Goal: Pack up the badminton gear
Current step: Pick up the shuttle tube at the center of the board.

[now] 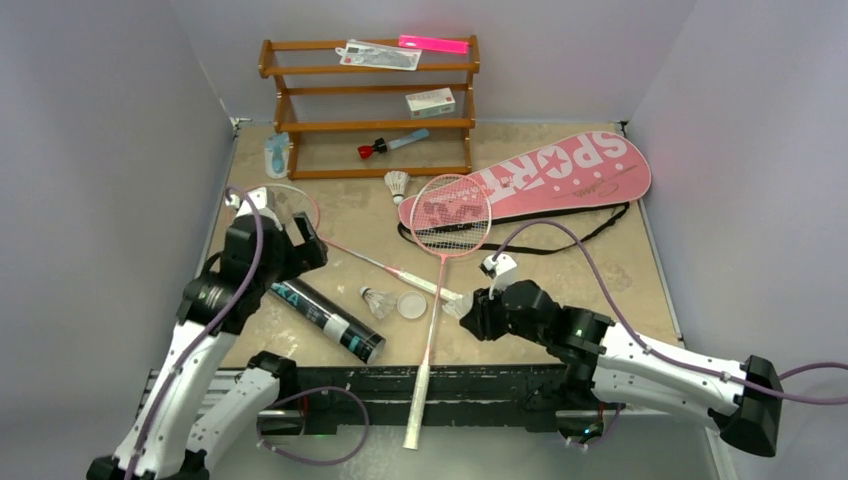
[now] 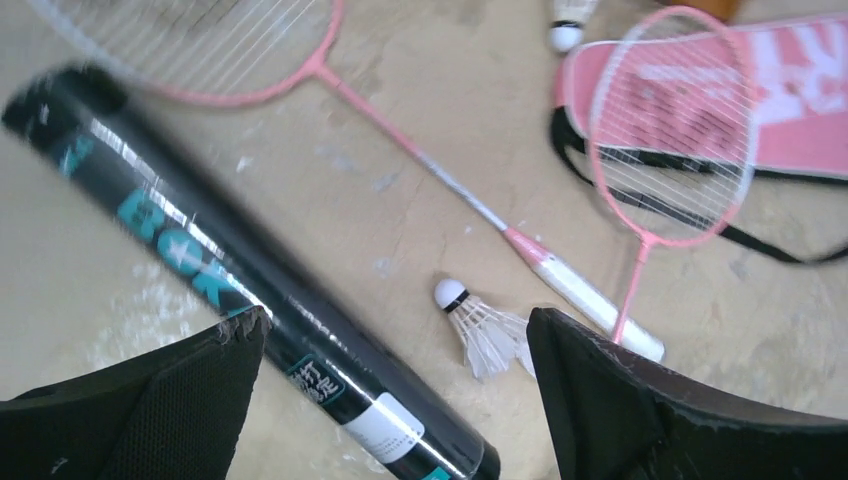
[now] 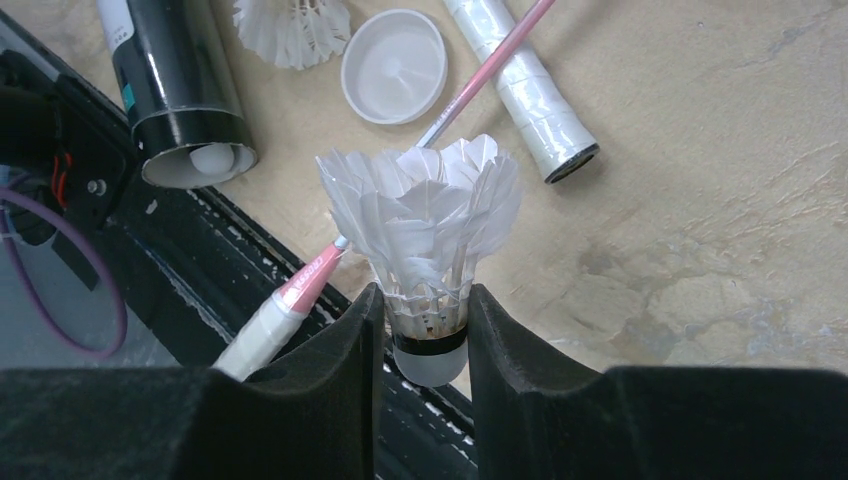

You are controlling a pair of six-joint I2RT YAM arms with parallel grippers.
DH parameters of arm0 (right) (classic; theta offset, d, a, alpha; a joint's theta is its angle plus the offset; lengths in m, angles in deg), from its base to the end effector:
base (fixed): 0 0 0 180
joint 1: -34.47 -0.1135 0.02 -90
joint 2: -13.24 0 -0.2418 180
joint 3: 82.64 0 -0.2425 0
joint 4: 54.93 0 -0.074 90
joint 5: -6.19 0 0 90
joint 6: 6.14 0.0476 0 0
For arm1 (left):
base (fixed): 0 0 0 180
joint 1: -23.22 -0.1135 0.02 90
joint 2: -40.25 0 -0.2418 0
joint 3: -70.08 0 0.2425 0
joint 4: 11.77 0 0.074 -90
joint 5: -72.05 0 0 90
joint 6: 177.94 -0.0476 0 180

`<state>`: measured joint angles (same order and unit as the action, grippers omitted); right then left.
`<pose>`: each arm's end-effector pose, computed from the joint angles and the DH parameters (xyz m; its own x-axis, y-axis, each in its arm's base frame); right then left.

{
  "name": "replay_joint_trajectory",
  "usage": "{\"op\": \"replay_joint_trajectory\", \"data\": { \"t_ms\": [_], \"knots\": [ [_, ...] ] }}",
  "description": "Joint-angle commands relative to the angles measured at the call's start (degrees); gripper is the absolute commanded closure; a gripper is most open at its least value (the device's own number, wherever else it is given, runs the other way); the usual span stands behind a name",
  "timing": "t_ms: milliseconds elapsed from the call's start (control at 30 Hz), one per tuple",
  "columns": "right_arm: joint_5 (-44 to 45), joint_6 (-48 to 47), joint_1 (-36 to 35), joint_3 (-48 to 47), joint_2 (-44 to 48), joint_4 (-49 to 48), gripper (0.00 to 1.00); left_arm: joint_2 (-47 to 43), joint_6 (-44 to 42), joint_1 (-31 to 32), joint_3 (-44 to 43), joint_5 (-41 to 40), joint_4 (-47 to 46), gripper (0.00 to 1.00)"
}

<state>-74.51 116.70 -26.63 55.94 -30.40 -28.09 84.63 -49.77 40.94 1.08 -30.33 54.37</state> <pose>0.1000 0.1653 0.2122 -0.6287 -0.0316 -0.7770 -0.5412 0.7352 0.4081 0.1535 -0.0383 0.3038 -0.5856 -0.4466 -0.6765 -0.2767 0.8946 -0.3510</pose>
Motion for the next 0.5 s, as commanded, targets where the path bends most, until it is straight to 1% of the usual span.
{"op": "replay_joint_trajectory", "data": {
  "t_ms": [0, 33, 67, 100, 133, 200, 233, 333, 467],
  "knots": [
    [-1.75, -1.45, 0.01, -0.03, 2.55, -0.67, 0.71, -6.89, -19.73, 0.2, -1.01, 10.62, -10.37, 0.0],
    [-1.8, -1.57, -0.01, -0.04, 3.07, -0.32, 0.71, -8.14, -26.34, 0.15, 0.23, 19.74, -14.21, 0.0],
    [-1.83, -1.73, 0.05, -0.11, 3.54, 0.04, 0.71, -8.95, -36.97, 0.2, 1.24, 31.45, -15.08, 0.0],
    [-1.83, -1.85, 0.01, -0.13, 4.05, 0.33, 0.71, -8.8, -47.17, 0.21, 1.43, 41.28, -14.07, 0.0],
    [-1.83, -1.98, 0.09, -0.26, 4.49, 0.58, 0.71, -7.95, -53.85, 0.17, 1.1, 44.81, -13.39, 0.0],
    [-2.02, -2.24, 0.02, -0.56, 5.21, 1.1, 0.71, -4.54, -59.7, 0.21, -0.48, 45.57, -10.28, 0.0],
    [-2.34, -2.25, 0.08, -0.89, 5.49, 1.49, 0.71, -1.88, -64.67, 0.21, -2.27, 47.2, -6.62, 0.0],
    [-3.24, -2.64, 0.03, -1.8, 6.01, 2.08, 0.71, 6.39, -74.42, 0.39, -5.12, 49.4, 3.37, 0.0],
    [-3.57, -3.2, 0.02, -3.59, 5.66, 3.24, 0.71, 10.7, -78.24, 8.15, -3.07, 45.32, 4.52, 0.0]
  ]
}}
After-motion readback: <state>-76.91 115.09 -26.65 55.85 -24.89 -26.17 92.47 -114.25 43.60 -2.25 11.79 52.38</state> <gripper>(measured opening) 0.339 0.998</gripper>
